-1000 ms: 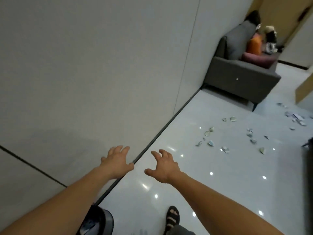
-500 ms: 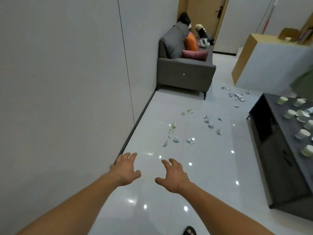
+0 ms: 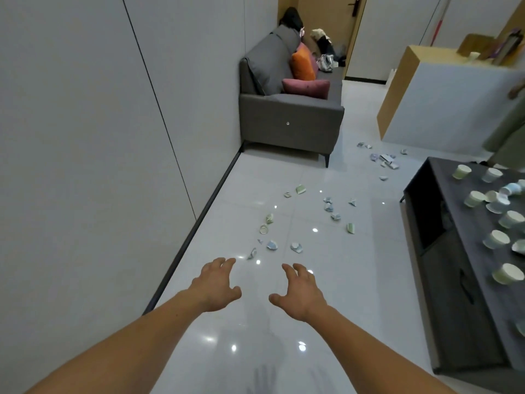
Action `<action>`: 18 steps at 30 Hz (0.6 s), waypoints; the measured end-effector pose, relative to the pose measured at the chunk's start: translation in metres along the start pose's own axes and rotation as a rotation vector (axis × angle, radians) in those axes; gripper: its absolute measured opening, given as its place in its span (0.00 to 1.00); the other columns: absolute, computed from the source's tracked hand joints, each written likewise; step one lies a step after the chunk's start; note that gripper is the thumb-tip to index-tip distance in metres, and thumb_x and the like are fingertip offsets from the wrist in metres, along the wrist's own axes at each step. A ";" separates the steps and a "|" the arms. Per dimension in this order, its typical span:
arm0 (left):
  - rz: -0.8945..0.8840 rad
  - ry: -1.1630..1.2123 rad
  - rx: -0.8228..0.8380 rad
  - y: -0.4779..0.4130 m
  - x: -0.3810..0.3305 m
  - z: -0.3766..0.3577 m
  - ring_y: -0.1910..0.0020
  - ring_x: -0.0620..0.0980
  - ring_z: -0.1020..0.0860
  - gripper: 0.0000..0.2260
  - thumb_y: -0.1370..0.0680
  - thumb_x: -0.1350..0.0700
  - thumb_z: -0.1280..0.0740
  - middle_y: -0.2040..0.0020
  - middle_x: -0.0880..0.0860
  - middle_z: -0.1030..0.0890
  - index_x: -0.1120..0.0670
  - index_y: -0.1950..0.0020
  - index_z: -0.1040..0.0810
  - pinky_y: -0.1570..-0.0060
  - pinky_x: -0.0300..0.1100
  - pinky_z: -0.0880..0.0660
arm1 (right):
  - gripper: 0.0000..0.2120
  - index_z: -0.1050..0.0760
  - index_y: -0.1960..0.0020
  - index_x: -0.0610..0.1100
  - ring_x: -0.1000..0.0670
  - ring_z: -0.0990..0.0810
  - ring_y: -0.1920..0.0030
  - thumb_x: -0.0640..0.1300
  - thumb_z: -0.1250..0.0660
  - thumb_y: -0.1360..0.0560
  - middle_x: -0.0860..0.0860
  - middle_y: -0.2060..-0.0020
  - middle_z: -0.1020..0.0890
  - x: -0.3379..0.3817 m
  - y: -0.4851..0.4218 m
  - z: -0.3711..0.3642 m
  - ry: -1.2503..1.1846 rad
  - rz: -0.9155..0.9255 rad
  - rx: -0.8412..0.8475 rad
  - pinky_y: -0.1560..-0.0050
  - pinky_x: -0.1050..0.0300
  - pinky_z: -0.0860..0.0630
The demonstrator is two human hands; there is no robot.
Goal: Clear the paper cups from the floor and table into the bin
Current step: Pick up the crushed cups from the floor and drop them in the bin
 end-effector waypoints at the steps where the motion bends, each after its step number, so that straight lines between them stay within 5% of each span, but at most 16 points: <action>1: -0.003 0.000 0.010 -0.014 -0.004 0.002 0.24 0.55 0.50 0.34 0.23 0.45 0.38 0.22 0.52 0.49 0.50 0.22 0.51 0.28 0.53 0.41 | 0.42 0.50 0.21 0.52 0.46 0.50 0.23 0.62 0.34 0.28 0.50 0.22 0.49 -0.004 -0.011 0.005 -0.003 -0.009 0.008 0.31 0.45 0.34; 18: -0.045 0.076 0.075 -0.294 -0.020 0.112 0.26 0.57 0.43 0.34 0.24 0.46 0.36 0.23 0.54 0.44 0.51 0.22 0.48 0.31 0.49 0.37 | 0.42 0.49 0.21 0.51 0.44 0.45 0.24 0.60 0.32 0.27 0.49 0.22 0.48 -0.007 -0.254 0.105 0.081 -0.127 0.049 0.31 0.46 0.34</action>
Point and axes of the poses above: each hand's wrist, its own y-axis away from the middle knuckle, its own z-axis out of the back of the hand, x = y × z, the point moved 1 cm from there along -y, towards the middle knuckle
